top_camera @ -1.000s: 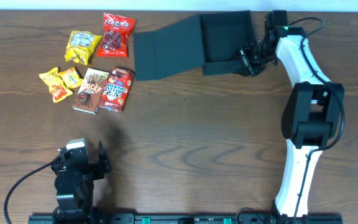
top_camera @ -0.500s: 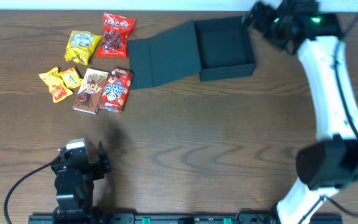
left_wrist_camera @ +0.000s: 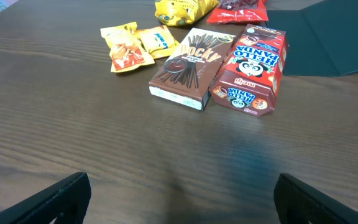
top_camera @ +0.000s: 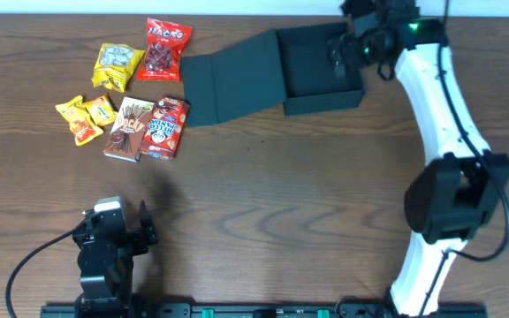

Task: Pack container
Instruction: 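Grasp the green box edge with right gripper and drag it left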

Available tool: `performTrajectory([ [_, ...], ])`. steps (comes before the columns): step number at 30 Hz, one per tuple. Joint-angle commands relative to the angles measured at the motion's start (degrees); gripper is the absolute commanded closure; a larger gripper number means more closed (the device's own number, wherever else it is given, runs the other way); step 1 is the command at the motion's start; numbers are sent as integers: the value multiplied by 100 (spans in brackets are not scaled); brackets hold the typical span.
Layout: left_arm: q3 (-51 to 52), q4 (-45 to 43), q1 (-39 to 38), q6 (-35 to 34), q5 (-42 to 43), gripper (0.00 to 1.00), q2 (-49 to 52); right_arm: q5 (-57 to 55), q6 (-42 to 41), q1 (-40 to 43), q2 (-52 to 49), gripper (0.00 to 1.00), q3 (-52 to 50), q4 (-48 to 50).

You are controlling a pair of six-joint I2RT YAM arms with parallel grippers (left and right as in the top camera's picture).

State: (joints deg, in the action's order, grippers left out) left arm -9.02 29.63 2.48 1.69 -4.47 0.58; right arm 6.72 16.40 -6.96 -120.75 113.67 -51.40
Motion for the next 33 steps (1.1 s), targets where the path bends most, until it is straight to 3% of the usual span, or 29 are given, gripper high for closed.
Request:
performTrajectory([
  [1, 92, -4, 17, -20, 2, 5, -37, -15, 1019, -330, -52, 7, -9, -186],
  [9, 92, -4, 17, -20, 2, 5, -37, -254, 1790, -739, -385, 10, -11, -520],
  [26, 92, -4, 17, -20, 2, 5, -37, -308, 1821, -879, -957, 12, -15, -822],
  [33, 92, -4, 17, -20, 2, 5, -37, -308, 1473, -887, -1204, 35, -15, -614],
])
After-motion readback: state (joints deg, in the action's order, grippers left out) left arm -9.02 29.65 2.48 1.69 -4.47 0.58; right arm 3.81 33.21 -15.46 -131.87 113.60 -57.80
